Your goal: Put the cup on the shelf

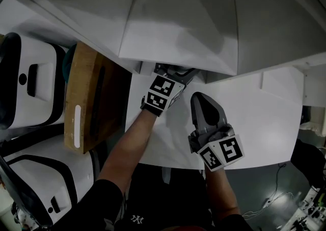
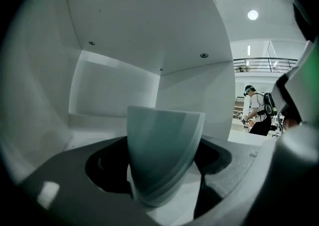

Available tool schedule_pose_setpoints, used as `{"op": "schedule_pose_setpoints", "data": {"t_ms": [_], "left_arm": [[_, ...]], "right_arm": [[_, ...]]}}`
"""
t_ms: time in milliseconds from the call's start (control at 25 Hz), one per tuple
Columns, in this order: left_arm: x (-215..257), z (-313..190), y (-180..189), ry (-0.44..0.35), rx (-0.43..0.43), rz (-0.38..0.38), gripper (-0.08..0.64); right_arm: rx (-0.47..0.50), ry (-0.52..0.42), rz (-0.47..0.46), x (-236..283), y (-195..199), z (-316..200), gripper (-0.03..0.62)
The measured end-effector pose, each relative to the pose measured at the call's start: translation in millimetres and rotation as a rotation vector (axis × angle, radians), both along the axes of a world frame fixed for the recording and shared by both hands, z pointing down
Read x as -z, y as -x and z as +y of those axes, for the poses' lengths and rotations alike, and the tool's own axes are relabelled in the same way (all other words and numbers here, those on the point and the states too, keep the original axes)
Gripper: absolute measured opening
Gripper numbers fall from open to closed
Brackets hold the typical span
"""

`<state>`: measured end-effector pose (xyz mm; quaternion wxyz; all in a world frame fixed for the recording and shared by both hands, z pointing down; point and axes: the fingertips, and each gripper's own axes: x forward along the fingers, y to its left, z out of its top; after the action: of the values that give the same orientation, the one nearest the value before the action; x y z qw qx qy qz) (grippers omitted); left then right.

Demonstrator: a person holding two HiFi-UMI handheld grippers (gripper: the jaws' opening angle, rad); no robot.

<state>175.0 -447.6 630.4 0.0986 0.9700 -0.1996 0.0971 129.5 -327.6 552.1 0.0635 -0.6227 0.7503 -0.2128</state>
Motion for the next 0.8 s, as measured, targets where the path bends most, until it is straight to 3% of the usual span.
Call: {"op": "schedule_pose_setpoints", "data": {"t_ms": [400,800], "left_arm": [[-3.5,6.6,4.8,-0.033,-0.013,-0.002,0.385],[2.3,15.8,24.4,-0.005,0.012,-0.010,0.428]], "right_arm": [[0.013,-0.015,-0.004,2.4,0.6,-6.9,0.011],[0.021,-0.003,0.007,12.4,2.2,-1.9,0.011]]}}
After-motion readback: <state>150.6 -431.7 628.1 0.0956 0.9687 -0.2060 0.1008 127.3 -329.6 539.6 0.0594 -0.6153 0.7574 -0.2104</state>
